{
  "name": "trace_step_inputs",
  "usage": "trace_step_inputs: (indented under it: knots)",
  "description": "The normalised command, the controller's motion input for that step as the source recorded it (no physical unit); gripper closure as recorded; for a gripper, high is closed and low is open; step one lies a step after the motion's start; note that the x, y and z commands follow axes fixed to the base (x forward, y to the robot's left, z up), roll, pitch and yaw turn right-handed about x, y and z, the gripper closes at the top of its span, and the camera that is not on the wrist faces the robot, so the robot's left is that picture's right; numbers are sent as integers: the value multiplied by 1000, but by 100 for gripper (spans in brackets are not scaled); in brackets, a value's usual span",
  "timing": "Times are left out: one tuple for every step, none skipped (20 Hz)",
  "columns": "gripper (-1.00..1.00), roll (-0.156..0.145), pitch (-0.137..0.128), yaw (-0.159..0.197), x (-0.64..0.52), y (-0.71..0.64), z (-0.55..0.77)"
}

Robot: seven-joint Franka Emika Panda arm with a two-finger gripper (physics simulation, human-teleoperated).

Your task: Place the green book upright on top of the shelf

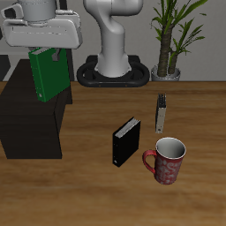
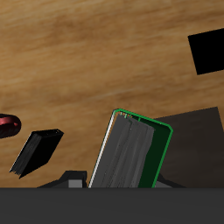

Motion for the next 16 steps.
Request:
trace_step_inputs:
  knots:
    - [100,0,5,-68,-369,-278,75]
    - [100,28,-18,12,-259,-131,50]
    - [100,-7,-24,-36,-468,-301,83]
    - [100,-29,-8,-71,-395,-278,47]
    - [100,6,-15,-38,-344,-206,23]
    - [100,29,-41,7,-375,-174,60]
    - [100,-22,-25,13,-273,-250,3]
    - [100,-21,12,-109,-313,-280,7]
    - [100,47,-56,41,-335,-133,60]
    - [100,-74,-54,46,-276,-311,65]
    - [100,-38,14,-124,-240,-327,42]
    - [100,6,-44,31,-284,-226,94]
    - [100,-49,-55,-4,-233,-271,115]
    - [100,-15,-39,-20,-275,-297,86]
    - [100,18,-23,-51,-208,-290,65]
    - [100,-28,-51,1,-105,-206,79]
